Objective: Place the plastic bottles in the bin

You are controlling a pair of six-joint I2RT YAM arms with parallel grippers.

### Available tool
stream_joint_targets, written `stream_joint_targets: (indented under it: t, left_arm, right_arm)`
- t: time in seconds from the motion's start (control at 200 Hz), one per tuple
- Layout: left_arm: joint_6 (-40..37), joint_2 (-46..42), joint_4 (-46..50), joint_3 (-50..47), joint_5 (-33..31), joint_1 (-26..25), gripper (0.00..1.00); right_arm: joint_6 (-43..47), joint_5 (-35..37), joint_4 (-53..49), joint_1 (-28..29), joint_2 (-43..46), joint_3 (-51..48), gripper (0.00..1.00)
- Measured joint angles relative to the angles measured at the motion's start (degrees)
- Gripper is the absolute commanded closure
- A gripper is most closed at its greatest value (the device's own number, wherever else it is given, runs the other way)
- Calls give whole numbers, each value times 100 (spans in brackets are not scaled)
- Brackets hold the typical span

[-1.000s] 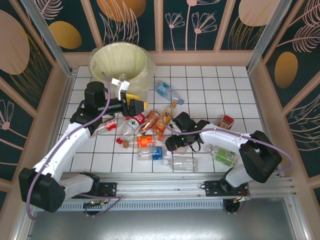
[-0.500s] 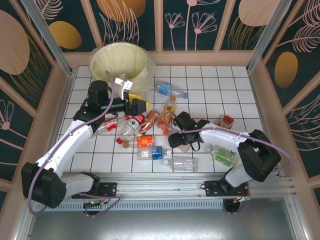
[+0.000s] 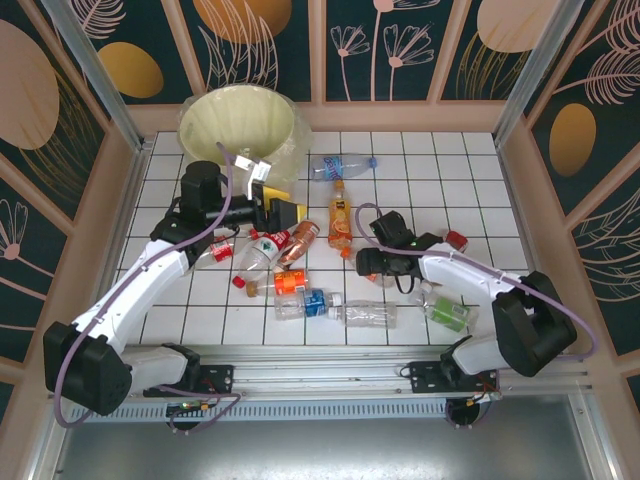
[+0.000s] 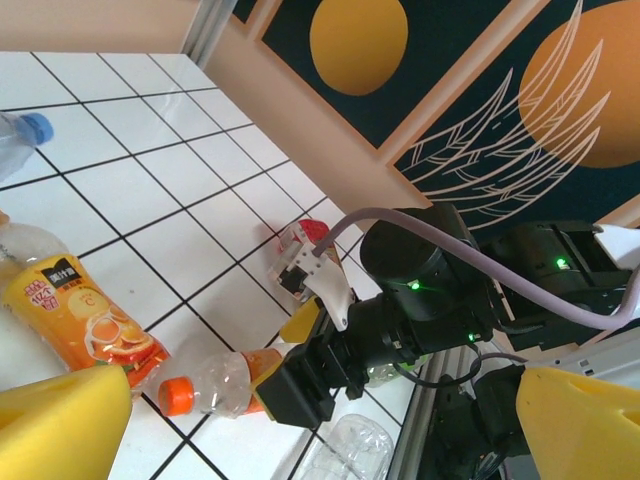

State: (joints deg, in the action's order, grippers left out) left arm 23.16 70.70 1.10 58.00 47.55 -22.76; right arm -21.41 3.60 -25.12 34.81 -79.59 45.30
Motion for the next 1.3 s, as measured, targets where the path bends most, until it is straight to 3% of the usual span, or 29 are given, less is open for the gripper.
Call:
stream_joint_targets:
  t: [0.48,0.746,1.301]
  left_arm:
    - [55,160,-116,96,-2,-94,2]
    - [70,160,-140,96,9,-94,1]
    - [269,297,-221,258,0,-166,1]
  right_arm:
    - [332,-280,-85,376,39,-116,13]
    - [345,-210,-131,509,-402,-66,13]
    - [304,-39,160,774,-494,-236,24]
